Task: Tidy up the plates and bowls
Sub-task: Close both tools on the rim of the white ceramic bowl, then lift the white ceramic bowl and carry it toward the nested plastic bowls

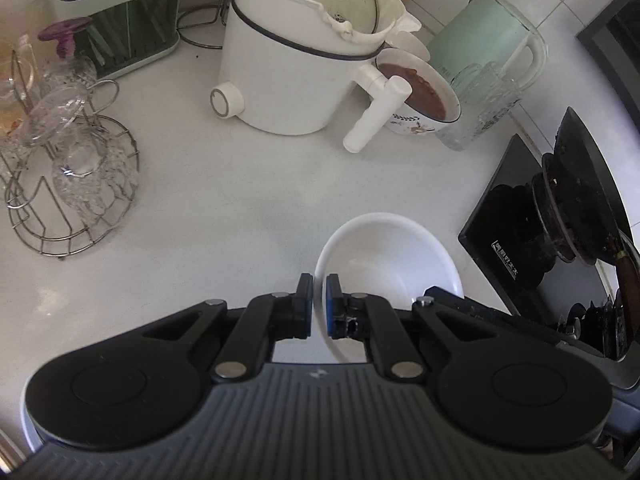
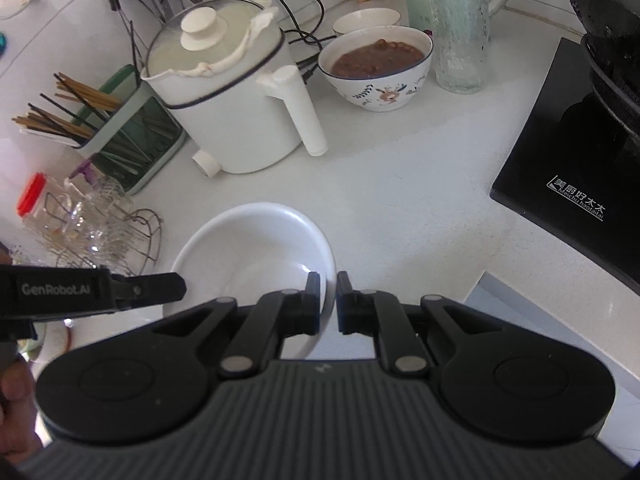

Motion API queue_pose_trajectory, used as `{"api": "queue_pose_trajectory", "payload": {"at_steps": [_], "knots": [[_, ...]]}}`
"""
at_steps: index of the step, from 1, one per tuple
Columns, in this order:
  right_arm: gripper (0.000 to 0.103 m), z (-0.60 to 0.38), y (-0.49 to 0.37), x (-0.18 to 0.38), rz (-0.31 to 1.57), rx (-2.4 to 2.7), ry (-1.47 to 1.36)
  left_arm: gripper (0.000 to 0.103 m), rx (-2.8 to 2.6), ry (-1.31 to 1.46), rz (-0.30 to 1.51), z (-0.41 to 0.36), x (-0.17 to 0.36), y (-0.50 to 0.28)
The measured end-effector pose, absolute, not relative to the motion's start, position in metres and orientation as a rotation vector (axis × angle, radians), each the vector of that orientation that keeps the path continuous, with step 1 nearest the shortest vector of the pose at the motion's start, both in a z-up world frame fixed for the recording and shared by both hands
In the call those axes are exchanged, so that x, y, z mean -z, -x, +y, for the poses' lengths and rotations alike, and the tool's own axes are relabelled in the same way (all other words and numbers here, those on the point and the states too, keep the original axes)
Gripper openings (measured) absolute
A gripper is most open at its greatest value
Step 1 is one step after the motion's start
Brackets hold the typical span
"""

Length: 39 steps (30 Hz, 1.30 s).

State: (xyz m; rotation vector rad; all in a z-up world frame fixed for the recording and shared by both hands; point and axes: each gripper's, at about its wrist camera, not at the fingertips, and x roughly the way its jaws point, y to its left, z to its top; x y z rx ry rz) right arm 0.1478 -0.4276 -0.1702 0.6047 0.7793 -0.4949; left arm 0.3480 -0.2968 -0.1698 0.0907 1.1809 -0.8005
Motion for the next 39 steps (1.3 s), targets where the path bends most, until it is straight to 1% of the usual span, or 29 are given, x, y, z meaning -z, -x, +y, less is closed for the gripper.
{"api": "queue_pose_trajectory", "payload": {"at_steps": [12,39], "knots": [[0.010,-0.403,-0.145,0.155,0.745,0.433,-0.581,0.008,0.769,-0.055,1.143,-0.258,0.148,-0.340],[0.013,-0.341,-0.172,0.146,0.753,0.196,-0.504,0.008,0.578,0.016,1.093,-0.160,0.129,-0.335]]}}
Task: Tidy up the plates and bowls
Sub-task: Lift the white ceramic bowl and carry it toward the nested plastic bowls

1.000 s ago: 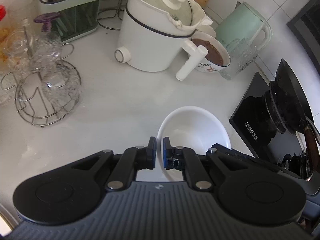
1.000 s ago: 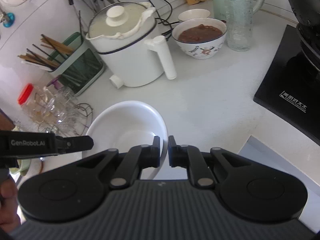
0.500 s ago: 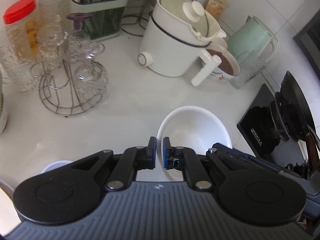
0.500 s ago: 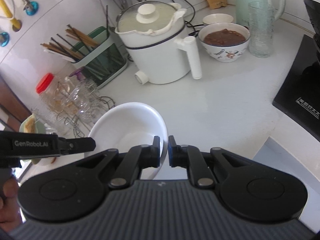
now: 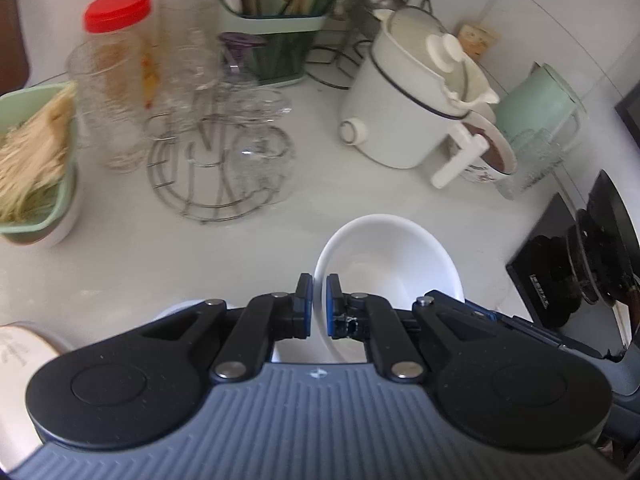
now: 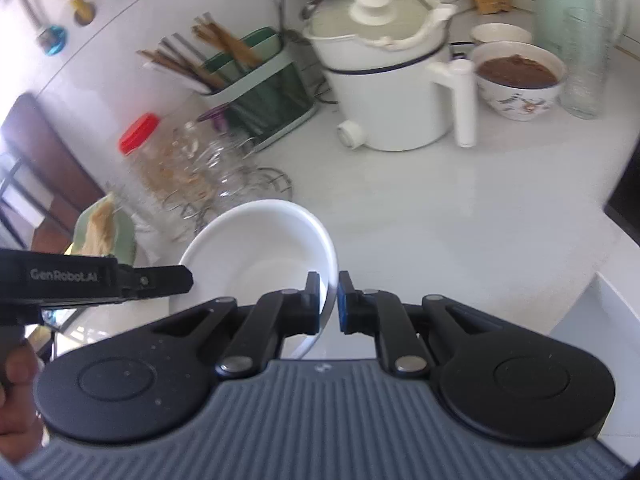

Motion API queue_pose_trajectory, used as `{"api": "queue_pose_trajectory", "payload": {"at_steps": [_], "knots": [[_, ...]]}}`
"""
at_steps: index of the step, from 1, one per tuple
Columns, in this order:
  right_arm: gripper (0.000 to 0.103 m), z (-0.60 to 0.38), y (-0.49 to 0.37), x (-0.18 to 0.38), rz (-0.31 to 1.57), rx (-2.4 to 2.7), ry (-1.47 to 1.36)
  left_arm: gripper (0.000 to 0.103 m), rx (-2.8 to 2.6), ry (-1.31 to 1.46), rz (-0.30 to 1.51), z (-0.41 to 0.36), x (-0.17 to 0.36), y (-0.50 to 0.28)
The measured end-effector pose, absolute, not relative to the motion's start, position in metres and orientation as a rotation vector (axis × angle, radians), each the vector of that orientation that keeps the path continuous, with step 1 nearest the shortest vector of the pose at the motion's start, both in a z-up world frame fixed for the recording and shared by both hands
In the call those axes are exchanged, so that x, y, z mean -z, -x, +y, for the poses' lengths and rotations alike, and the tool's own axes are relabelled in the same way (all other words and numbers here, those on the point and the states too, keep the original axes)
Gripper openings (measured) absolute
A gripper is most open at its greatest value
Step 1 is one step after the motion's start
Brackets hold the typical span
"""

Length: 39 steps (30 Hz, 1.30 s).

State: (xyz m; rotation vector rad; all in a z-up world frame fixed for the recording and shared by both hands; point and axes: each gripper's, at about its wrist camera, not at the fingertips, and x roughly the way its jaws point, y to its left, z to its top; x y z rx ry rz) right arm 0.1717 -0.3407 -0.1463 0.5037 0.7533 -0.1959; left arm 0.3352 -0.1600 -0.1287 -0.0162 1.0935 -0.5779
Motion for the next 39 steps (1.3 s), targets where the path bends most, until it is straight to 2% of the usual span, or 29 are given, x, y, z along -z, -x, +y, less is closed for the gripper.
{"api": "queue_pose_trajectory", "payload": {"at_steps": [27,39], "knots": [[0.013,-0.265,-0.209,0.160,0.862,0.008,-0.448,0.008,0.432,0.196,1.115,-0.040,0.149,-0.331],[0.013,-0.243,-0.216,0.178,0.948,-0.015,-0.387,0.008,0.386,0.230,1.171,-0.019,0.180,-0.326]]}}
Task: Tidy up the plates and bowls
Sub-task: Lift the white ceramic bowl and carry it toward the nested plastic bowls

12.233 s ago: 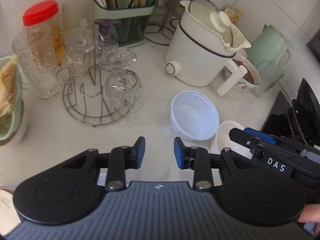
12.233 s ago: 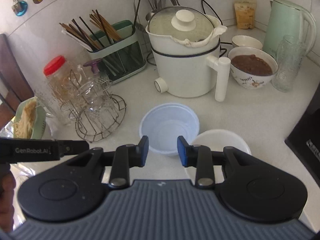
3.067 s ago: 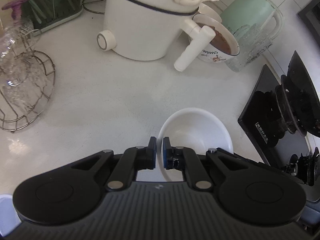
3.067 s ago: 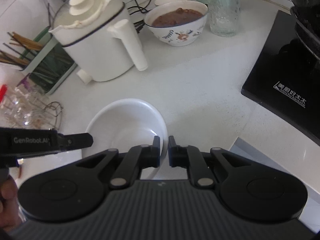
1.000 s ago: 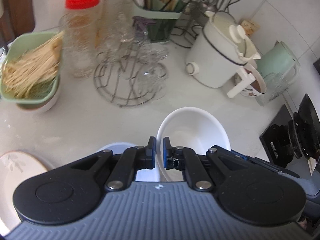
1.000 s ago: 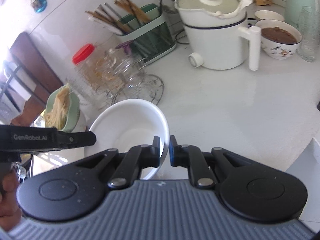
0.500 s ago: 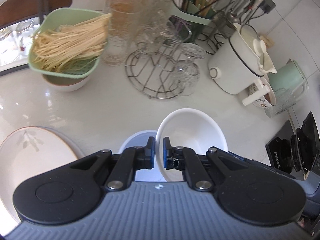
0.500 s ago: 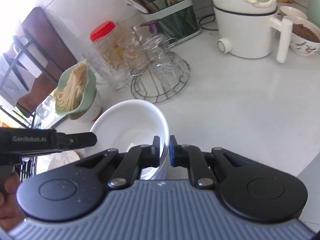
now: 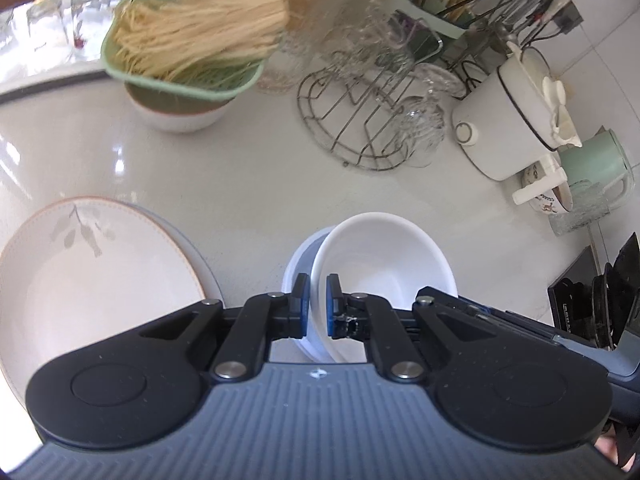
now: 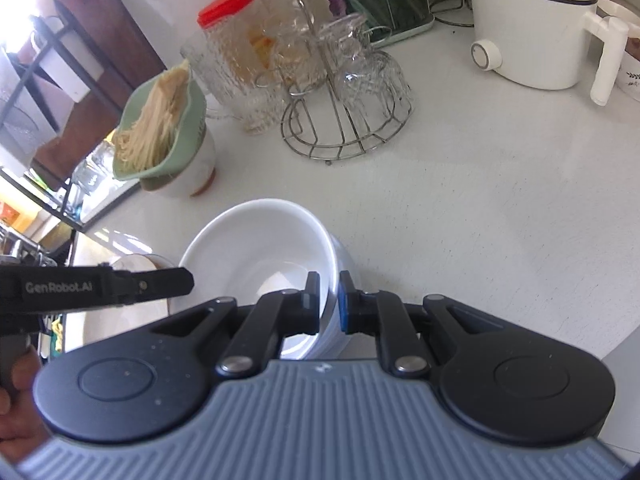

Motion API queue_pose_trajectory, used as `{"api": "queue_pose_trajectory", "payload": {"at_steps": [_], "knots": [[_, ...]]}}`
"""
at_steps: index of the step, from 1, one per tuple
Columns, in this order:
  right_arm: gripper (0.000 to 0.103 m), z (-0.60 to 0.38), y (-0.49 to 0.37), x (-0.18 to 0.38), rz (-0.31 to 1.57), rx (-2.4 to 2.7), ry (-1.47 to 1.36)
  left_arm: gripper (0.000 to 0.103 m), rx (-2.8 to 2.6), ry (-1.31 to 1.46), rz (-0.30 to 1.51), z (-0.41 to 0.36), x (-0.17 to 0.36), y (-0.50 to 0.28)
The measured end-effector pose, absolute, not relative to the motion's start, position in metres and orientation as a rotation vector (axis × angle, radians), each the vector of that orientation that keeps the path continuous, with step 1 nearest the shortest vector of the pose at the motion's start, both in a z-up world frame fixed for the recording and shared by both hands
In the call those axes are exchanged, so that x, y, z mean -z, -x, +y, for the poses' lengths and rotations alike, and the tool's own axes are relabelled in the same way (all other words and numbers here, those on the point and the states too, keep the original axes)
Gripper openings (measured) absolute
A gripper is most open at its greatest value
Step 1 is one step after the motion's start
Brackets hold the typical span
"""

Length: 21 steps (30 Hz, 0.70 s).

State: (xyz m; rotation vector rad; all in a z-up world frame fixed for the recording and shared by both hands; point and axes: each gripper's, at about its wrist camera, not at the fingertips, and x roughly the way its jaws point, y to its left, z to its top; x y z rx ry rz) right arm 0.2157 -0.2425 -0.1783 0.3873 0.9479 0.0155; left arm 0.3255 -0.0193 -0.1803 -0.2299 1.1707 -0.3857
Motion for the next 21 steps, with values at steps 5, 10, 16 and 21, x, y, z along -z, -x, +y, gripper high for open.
{"api": "queue_pose_trajectory", "payload": {"at_steps": [5,10,16,21], "knots": [[0.013,-0.242,-0.221,0.180,0.942,-0.043,-0.363,0.009,0.376,0.227,1.178,-0.018,0.186,-0.326],[0.014,-0.251,-0.223,0.179,0.943,-0.053,-0.380,0.016,0.336,0.264,1.188,-0.012,0.192,-0.324],[0.037,-0.264,-0.231,0.187,0.925,-0.088,-0.424,0.033,0.333,0.295,1.190,-0.009,0.198,-0.320],[0.036,-0.266,-0.244,0.208,1.002,-0.145,-0.496,0.034,0.326,0.312,1.198,-0.011,0.202,-0.318]]}}
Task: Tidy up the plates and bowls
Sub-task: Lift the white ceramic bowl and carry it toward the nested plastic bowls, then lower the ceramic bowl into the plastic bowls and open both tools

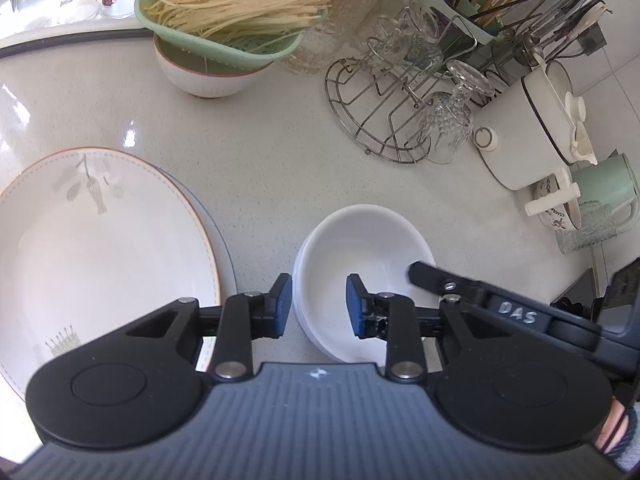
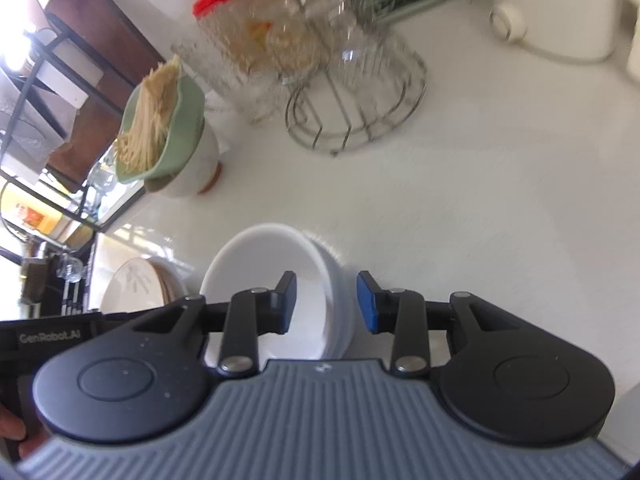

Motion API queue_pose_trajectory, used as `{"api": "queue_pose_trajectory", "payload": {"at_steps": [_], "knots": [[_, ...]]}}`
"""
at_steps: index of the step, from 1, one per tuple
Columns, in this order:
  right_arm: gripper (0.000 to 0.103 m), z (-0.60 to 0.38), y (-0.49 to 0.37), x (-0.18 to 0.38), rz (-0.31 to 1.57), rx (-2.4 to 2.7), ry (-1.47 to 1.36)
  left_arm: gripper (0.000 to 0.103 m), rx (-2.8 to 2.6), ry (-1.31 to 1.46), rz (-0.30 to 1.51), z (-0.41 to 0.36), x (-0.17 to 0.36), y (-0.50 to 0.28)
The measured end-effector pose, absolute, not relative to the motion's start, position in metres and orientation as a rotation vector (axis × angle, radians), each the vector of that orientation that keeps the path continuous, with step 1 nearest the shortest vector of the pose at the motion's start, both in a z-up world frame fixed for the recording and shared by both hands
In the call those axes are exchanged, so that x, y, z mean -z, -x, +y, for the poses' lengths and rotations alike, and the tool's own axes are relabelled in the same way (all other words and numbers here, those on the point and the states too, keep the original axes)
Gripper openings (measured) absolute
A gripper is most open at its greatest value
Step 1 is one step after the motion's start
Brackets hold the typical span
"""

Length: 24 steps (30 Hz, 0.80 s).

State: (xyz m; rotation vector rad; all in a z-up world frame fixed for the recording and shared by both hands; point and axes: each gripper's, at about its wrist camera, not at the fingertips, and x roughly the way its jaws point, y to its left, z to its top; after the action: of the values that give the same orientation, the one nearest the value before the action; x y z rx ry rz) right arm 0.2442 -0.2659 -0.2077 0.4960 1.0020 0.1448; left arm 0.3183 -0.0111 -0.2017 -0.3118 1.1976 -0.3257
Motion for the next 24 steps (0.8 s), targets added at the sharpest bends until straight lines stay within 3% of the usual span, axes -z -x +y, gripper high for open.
{"api": "queue_pose_trajectory", "payload": {"at_steps": [8,13,14,24], "knots": [[0.028,-0.255,-0.255,0.229,1.062,-0.147,-0.478,0.034,0.315,0.302,1.214,-0.018,0.207,-0.321],[0.020,-0.255,-0.258,0.233,1.085,-0.155,-0.465,0.038,0.306,0.283,1.220,-0.028,0.205,-0.323],[0.013,-0.255,-0.256,0.232,1.080,-0.142,-0.443,0.038,0.305,0.279,1.223,-0.030,0.206,-0.324],[0.012,-0.289,-0.242,0.228,1.062,-0.062,-0.421,0.042,0.363,0.209,1.284,-0.067,0.218,-0.340]]}}
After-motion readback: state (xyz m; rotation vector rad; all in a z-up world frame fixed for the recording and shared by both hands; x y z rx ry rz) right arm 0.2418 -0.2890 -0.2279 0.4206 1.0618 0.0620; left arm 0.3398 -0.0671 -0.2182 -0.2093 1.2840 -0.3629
